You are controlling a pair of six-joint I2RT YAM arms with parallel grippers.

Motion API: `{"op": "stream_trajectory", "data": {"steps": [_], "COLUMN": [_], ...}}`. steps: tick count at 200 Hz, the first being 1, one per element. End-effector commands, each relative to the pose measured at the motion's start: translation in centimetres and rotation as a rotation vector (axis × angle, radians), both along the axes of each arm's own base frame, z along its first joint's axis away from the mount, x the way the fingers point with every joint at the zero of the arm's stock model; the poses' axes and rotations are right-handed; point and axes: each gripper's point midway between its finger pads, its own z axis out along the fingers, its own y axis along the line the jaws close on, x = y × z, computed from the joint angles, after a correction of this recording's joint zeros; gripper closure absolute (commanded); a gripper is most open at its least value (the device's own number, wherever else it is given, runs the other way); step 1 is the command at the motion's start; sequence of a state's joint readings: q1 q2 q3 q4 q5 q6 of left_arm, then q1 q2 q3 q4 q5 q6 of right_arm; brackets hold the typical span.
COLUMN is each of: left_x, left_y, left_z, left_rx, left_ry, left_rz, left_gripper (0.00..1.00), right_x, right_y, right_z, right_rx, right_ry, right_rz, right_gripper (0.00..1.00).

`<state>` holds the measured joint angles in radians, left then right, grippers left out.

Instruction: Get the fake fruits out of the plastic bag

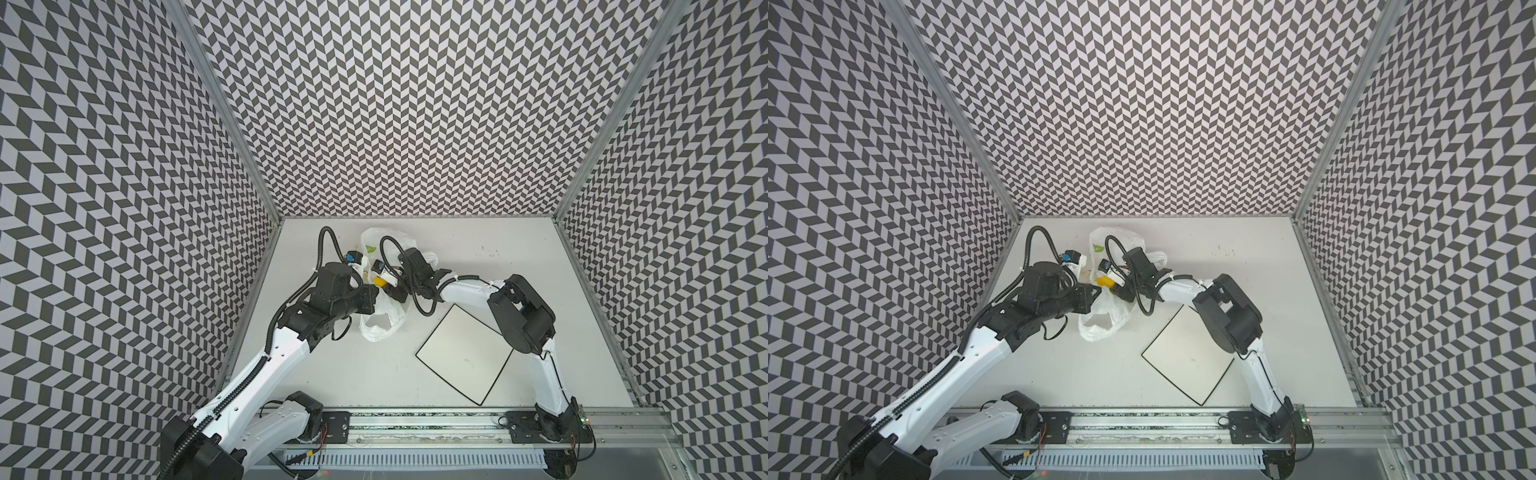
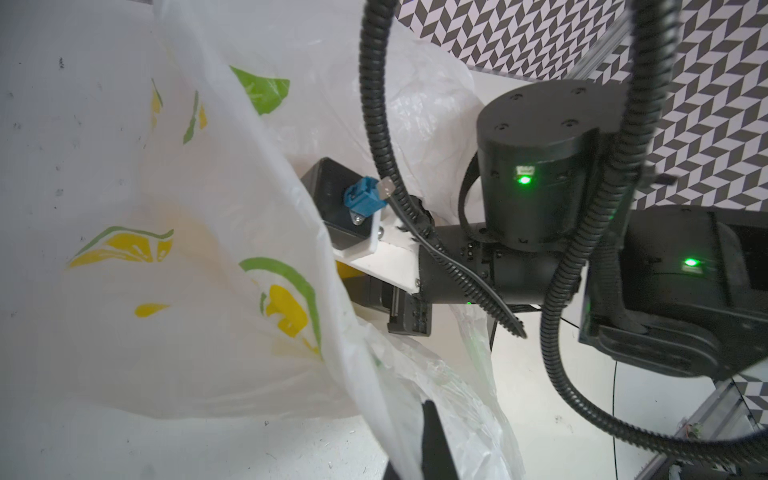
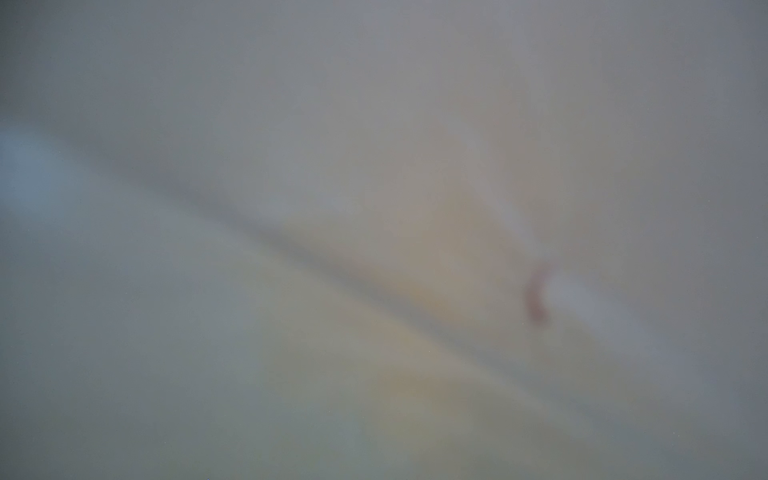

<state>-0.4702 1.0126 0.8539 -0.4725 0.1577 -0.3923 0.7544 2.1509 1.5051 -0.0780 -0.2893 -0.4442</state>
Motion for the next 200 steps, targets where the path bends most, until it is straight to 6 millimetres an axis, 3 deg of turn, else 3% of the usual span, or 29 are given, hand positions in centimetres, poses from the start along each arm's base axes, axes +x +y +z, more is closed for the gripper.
{"op": "stream_trajectory", "data": {"steps": [1,43,80,94,118,132,140,165,200], "left_x": [0.6,0.7,0.8,0.9,0.8,0.6,0.4,-0.8,-2.6], "left_y": [0.9,1.0,0.6,0.6,0.8,1.3,1.7,3.3,3.4], "left_z": [-0.2,-0.5,-0.2,0.6,2.3,3.1,3.7,3.7,2.3], "left_rx": [-0.013,-0.032,-0.054,-0.078,-0.131,-0.163,-0.185,-0.260,-0.342], "left_ry": [-0.020,-0.031,-0.055,-0.076,-0.120,-0.124,-0.127,-0.057,0.065], "left_rz": [0.064,0.082,0.064,0.070,0.093,0.129,0.155,0.271,0.318], "left_gripper": [1.00,1.00,1.00,0.79,0.59,0.27,0.16,0.01,0.00], "right_x": [-1.8,-3.3,-3.1,-2.7,-1.7,-0.8,-0.3,1.0,0.1], "right_y": [0.2,-1.6,-2.2,-1.9,-1.1,-0.7,-0.5,0.2,2.0], "right_z": [5.3,7.1,7.8,7.3,6.4,6.0,5.8,5.5,5.5], "right_rx": [0.076,0.087,0.126,0.167,0.233,0.271,0.293,0.372,0.424], "right_ry": [0.013,0.128,0.185,0.206,0.230,0.238,0.243,0.302,0.376], "right_rz": [0.017,-0.077,-0.187,-0.215,-0.268,-0.307,-0.330,-0.420,-0.452], "right_gripper": [0.93,0.98,1.00,1.00,1.00,1.00,1.00,1.00,1.00]}}
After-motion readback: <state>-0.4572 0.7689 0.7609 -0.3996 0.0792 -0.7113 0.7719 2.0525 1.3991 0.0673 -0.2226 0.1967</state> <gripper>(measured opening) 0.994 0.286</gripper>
